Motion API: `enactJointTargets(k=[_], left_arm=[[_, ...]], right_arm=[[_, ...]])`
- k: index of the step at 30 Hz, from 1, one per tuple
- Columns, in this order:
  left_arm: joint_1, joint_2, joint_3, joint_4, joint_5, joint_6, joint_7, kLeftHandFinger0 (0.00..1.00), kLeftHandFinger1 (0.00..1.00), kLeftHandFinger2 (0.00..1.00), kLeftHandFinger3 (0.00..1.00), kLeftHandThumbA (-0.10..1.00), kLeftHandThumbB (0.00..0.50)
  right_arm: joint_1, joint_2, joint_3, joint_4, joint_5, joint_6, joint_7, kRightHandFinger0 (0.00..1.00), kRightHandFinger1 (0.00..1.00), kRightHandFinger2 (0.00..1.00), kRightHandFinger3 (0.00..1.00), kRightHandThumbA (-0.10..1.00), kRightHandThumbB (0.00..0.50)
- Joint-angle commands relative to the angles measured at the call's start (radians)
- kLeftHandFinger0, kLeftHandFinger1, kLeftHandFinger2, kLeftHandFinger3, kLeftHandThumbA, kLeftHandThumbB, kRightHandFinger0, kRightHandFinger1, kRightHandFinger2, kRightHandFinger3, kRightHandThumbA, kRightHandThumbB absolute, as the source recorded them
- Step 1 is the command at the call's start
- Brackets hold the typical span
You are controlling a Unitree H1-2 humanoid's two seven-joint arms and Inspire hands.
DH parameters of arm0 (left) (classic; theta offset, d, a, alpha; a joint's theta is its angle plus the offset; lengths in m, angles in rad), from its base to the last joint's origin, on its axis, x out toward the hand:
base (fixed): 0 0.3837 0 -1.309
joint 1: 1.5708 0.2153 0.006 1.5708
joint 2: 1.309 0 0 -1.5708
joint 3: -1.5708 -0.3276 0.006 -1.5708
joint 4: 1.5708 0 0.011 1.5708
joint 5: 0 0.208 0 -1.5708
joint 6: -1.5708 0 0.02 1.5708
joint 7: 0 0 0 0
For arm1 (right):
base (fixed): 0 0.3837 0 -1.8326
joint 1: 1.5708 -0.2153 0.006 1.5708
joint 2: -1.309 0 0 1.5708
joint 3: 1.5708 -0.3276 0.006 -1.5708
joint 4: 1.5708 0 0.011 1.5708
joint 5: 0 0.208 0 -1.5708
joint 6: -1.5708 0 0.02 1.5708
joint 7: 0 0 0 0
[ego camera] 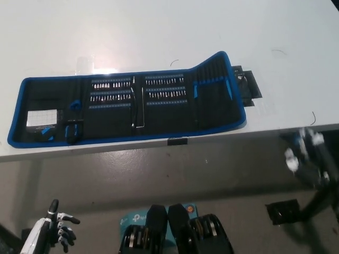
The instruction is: The robot uses its right hand to lift an edge of the toolkit kept in middle of the desk and make one fold in it
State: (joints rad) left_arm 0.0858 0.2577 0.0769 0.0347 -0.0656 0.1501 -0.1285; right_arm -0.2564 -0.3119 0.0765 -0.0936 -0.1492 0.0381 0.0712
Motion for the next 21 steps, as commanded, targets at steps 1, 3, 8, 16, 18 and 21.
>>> enactJointTargets(k=[1,3,8,16,18,21], left_arm=[[-0.001,0.007,0.003,-0.025,-0.013,-0.003,-0.015,0.19,0.23,0.24,0.39,1.0,0.5],[0.002,0.01,0.003,-0.022,-0.014,-0.013,-0.019,0.21,0.24,0.25,0.39,1.0,0.5],[0.01,0.002,0.007,-0.036,-0.018,0.005,-0.012,0.21,0.24,0.25,0.4,1.0,0.5],[0.016,-0.003,0.005,-0.03,-0.012,-0.01,-0.009,0.2,0.24,0.25,0.42,1.0,0.5],[0.013,-0.002,0.006,-0.031,-0.014,-0.005,-0.012,0.21,0.25,0.27,0.45,1.0,0.5],[0.008,-0.002,0.006,-0.026,-0.014,-0.011,-0.016,0.2,0.24,0.26,0.43,1.0,0.5]], right_arm=[[-0.159,-0.01,0.025,-0.084,0.015,0.021,0.078,0.05,0.09,0.24,0.59,0.22,0.215],[-0.203,0.004,0.03,-0.078,0.012,0.041,0.077,0.05,0.1,0.25,0.57,0.26,0.229],[-0.287,0.023,0.035,0.006,-0.013,0.099,0.073,0.18,0.24,0.44,0.7,0.39,0.265],[-0.346,0.022,0.087,0.117,-0.048,0.402,0.129,1.0,1.0,1.0,1.0,0.81,0.477],[-0.345,0.033,0.092,0.161,-0.056,0.395,0.112,1.0,1.0,1.0,1.0,0.83,0.487],[-0.341,0.054,0.085,0.209,-0.052,0.389,0.091,1.0,1.0,1.0,1.0,0.82,0.498]])
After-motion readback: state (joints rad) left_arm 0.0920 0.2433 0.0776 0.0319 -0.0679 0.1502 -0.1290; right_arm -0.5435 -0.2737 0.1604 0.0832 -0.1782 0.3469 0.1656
